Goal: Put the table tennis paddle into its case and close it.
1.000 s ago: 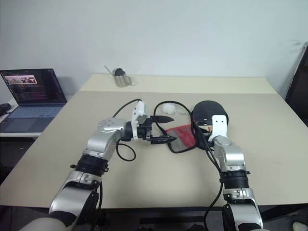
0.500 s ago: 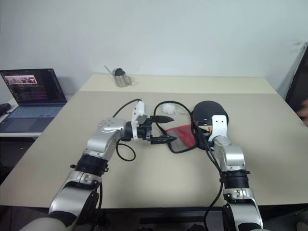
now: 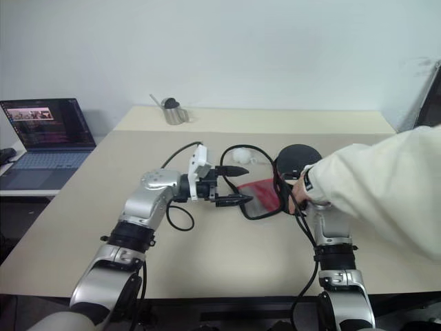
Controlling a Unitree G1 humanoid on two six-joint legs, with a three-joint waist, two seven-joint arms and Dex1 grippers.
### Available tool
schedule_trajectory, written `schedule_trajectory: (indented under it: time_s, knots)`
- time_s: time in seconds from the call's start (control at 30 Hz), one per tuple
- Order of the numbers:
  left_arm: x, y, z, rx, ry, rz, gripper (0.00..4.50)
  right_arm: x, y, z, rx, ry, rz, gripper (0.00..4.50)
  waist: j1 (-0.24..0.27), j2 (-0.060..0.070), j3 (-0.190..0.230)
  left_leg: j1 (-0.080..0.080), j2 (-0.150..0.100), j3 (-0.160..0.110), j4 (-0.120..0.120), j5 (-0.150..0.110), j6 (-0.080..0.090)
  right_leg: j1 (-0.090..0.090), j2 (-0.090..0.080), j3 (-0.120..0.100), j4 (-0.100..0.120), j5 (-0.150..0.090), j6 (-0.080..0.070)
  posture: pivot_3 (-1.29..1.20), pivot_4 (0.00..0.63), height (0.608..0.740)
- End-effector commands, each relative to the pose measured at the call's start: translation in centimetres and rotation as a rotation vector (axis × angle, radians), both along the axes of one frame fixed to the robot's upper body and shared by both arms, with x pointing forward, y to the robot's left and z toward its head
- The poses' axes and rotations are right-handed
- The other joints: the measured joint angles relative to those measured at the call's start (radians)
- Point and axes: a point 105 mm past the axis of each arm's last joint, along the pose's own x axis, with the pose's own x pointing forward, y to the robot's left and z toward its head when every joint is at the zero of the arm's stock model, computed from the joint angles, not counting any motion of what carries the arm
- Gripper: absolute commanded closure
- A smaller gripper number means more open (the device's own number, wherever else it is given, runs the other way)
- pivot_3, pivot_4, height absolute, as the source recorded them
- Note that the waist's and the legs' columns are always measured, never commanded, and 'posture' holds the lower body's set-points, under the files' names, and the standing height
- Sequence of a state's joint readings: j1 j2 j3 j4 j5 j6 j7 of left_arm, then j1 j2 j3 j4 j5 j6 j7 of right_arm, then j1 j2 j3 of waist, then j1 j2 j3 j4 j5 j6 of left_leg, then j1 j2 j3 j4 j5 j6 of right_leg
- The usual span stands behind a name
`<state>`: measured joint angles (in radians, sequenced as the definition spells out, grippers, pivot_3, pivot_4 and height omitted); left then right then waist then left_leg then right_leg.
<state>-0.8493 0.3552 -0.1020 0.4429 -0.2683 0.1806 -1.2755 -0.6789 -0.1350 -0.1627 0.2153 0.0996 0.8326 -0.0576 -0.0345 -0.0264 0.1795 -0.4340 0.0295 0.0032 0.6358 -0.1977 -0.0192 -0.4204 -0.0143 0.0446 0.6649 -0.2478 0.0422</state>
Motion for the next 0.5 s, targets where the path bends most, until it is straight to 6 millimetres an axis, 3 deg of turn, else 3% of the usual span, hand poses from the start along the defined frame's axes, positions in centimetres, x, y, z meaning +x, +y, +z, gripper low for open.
schedule_trajectory:
  time_s: [0.03, 0.5]
  knots:
    - [0.0, -0.27, 1.34, -0.007, -0.056, -0.012, 0.0, 0.2, 0.01, 1.16, -0.005, -0.037, 0.003, 2.87, 0.0, 0.0, 0.0, 0.0, 0.0, 0.0, 0.0, 0.0, 0.0, 0.0, 0.0, 0.0, 0.0, 0.0, 0.0, 0.0, 0.15, 0.74]
    - [0.06, -0.26, 1.33, -0.004, -0.057, -0.013, 0.0, 0.07, 0.59, 1.15, 0.035, -0.048, 0.021, 2.87, 0.0, 0.0, 0.0, 0.0, 0.0, 0.0, 0.0, 0.0, 0.0, 0.0, 0.0, 0.0, 0.0, 0.0, 0.0, 0.0, 0.15, 0.74]
